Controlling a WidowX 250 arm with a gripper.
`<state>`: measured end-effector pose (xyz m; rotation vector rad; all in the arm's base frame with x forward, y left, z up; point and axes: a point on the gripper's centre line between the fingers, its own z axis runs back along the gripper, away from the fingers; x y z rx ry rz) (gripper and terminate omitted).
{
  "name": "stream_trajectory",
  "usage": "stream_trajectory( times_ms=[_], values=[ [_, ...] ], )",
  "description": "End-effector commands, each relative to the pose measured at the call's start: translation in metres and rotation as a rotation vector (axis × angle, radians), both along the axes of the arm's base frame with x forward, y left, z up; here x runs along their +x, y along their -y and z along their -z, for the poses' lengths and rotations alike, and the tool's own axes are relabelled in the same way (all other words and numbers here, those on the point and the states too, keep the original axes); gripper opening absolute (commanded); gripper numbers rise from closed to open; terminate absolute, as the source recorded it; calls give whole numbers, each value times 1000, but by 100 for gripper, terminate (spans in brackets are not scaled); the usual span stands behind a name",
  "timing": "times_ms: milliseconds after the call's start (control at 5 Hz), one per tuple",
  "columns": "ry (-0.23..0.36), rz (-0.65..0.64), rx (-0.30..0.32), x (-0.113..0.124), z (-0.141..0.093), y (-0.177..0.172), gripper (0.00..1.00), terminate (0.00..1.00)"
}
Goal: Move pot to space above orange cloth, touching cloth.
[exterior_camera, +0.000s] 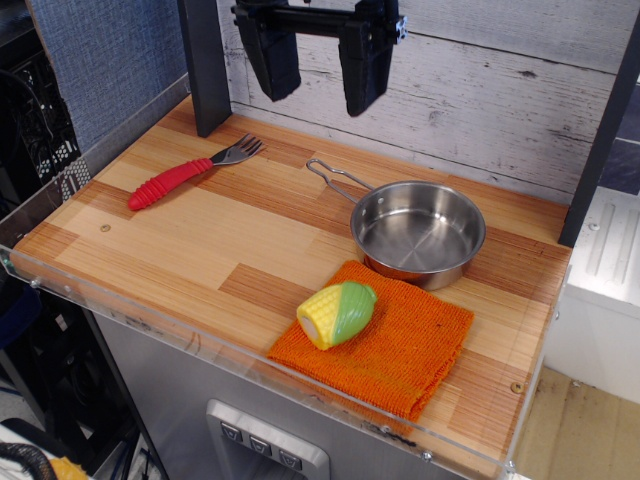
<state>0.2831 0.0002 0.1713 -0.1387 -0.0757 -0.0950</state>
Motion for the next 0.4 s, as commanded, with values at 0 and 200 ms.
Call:
stream_trajectory(
  times_ms=[0,200],
  values=[
    [45,85,32,-1,-13,1,100,0],
    [45,85,32,-1,-13,1,100,100]
  ],
)
